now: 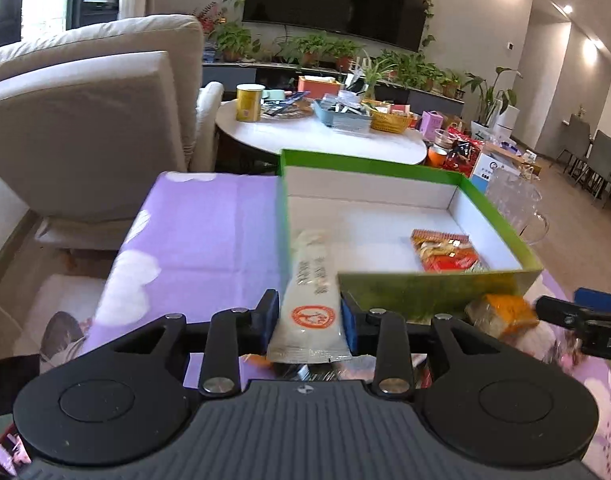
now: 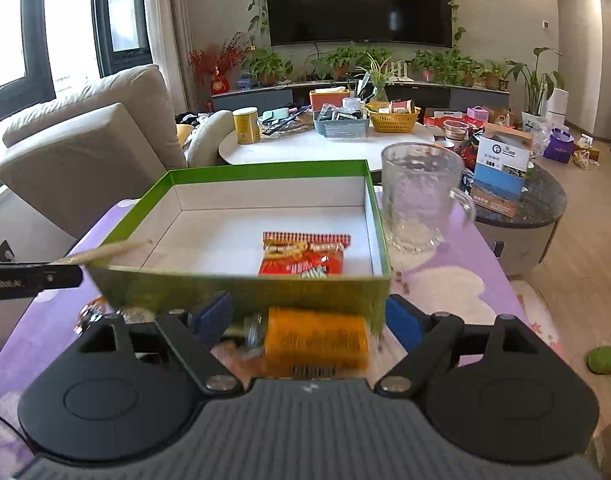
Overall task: Organize snacks
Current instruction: 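Lower the cream stick pouch into the box and open the left tool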
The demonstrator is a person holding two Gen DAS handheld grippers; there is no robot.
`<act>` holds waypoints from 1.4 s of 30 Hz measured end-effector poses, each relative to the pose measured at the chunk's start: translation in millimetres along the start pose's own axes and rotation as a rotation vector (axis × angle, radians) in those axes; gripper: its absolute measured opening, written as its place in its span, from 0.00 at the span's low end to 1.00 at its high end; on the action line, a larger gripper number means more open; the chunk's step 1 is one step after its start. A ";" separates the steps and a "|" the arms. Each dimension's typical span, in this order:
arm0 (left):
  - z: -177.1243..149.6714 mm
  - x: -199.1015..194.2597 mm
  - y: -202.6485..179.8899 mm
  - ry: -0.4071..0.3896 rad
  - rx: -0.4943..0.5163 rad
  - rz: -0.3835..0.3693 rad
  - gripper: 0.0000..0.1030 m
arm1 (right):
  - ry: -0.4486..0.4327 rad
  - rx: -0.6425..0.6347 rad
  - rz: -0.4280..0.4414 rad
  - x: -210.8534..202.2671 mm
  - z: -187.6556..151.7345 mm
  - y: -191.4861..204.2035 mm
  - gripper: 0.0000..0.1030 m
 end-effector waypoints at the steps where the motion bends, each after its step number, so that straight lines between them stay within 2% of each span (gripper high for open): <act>1: -5.2 -4.8 3.5 0.003 -0.007 0.008 0.32 | -0.001 -0.003 0.002 -3.1 -1.8 -0.4 0.83; 4: -18.7 -11.3 10.2 0.028 -0.045 0.017 0.32 | -0.007 -0.012 -0.005 -15.1 -9.1 -1.2 0.83; 10: -44.4 -15.8 3.3 0.066 -0.023 -0.001 0.32 | -0.026 -0.023 -0.003 -37.5 -20.2 -2.5 0.83; 13: -43.7 -13.1 -4.0 0.039 -0.001 -0.023 0.32 | -0.036 -0.038 -0.007 -44.0 -25.0 -2.1 0.83; 14: -39.5 -9.6 -6.3 0.025 0.015 -0.025 0.30 | -0.039 -0.042 -0.009 -45.6 -26.9 -2.3 0.83; 16: -29.2 4.7 -11.9 0.023 0.070 -0.029 0.13 | -0.041 -0.038 -0.013 -47.2 -27.3 -2.3 0.83; 18: -23.2 15.5 -13.0 0.059 0.089 0.030 0.10 | -0.043 -0.029 -0.009 -49.4 -28.7 -2.7 0.83; 21: -27.8 5.4 -10.8 0.056 0.115 -0.006 0.13 | -0.064 -0.040 -0.007 -53.7 -31.0 -4.7 0.83; 22: -31.6 0.6 -8.3 0.071 0.124 -0.027 0.22 | -0.075 -0.047 -0.009 -55.7 -33.4 -6.8 0.83; 24: -42.5 -5.5 -1.8 0.106 0.150 -0.062 0.29 | -0.084 -0.062 -0.026 -55.3 -39.0 -10.8 0.83; 25: -47.7 -6.1 1.6 0.129 0.161 -0.062 0.29 | -0.080 -0.064 -0.036 -52.2 -40.5 -12.4 0.83; 28: -63.3 0.5 10.9 0.192 0.205 0.029 0.30 | -0.049 -0.023 -0.037 -37.5 -41.6 -16.0 0.83; 30: -69.1 5.3 16.6 0.205 0.207 0.067 0.31 | -0.017 0.016 -0.016 -27.5 -42.4 -16.1 0.83; 32: -70.0 5.9 21.1 0.183 0.190 0.065 0.31 | 0.000 0.025 0.011 -25.0 -46.4 -12.9 0.83; 33: -68.9 6.4 23.3 0.179 0.176 0.050 0.23 | 0.003 0.016 0.018 -24.1 -47.6 -11.0 0.83; 36: -60.1 -2.9 29.1 0.143 0.066 -0.035 0.17 | -0.012 -0.020 0.003 -25.5 -50.4 -5.7 0.83; 39: -35.6 -35.5 11.8 0.019 0.061 -0.145 0.17 | -0.019 -0.020 -0.010 -27.4 -52.1 -9.1 0.83; 42: -0.8 -48.6 -11.5 -0.090 0.105 -0.174 0.17 | -0.014 -0.007 -0.023 -24.2 -50.6 -14.0 0.83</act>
Point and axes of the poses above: each gripper's, at about its wrist camera, not at the fingertips, and x roughly the way its jaws point, y to its left, z to its top, the point moved 1 cm from there along x, roughly the way its jaws point, and after that the axes turned 12 degrees about -z, right-handed, at the moved point
